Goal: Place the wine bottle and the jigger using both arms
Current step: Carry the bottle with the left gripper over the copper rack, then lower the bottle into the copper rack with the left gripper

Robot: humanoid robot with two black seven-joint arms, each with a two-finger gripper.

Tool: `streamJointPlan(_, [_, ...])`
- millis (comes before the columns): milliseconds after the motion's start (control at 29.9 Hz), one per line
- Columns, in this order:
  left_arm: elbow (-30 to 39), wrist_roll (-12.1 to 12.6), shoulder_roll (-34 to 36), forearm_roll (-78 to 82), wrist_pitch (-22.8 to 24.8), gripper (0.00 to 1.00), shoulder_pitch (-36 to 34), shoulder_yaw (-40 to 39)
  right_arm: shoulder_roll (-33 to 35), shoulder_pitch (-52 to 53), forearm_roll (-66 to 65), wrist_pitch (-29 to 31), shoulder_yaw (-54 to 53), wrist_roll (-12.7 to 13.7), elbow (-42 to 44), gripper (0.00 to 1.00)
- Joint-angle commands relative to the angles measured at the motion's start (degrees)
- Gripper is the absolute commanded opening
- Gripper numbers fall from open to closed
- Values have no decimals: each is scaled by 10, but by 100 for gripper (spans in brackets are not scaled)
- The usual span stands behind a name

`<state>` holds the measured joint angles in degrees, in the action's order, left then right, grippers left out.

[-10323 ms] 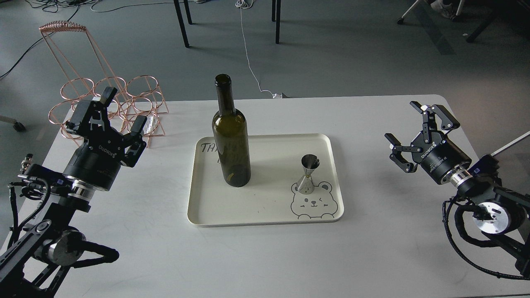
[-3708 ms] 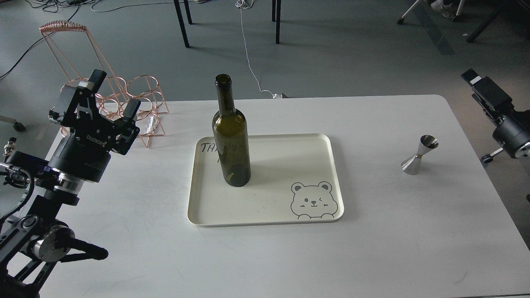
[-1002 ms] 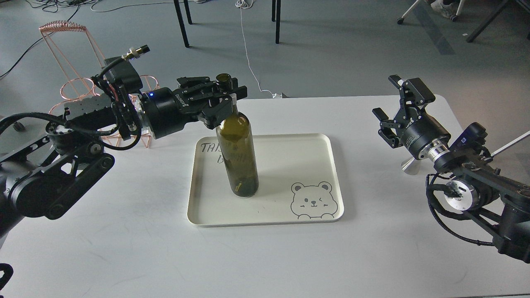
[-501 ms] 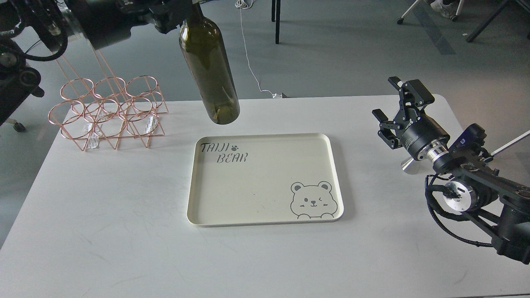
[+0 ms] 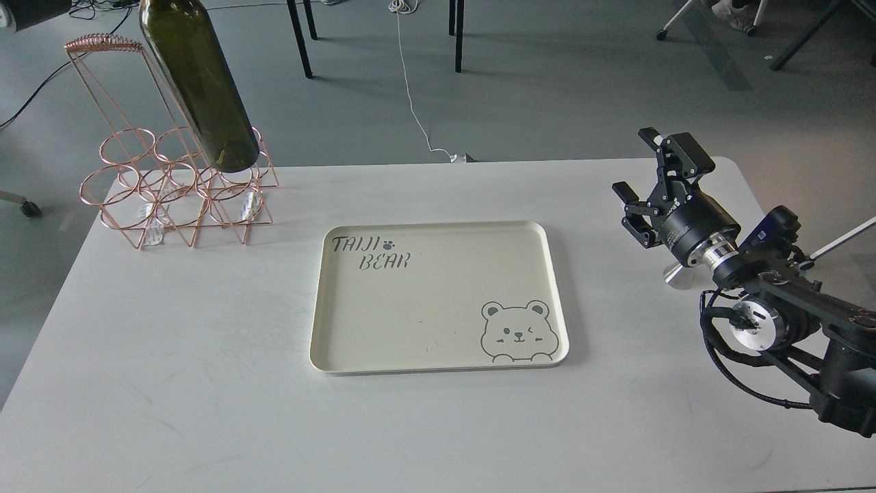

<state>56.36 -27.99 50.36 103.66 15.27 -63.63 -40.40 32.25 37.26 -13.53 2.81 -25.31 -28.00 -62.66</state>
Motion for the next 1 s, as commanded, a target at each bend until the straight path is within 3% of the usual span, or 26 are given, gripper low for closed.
streamJointPlan(0, [-14,0,-2,-1,-9,13,-2,14,0,-2,0,0,0,0,0,99])
streamJointPlan(969, [-56,0,-34,4,-45,13,7,52,0,-13,-7,-1,-1,0,-1,99])
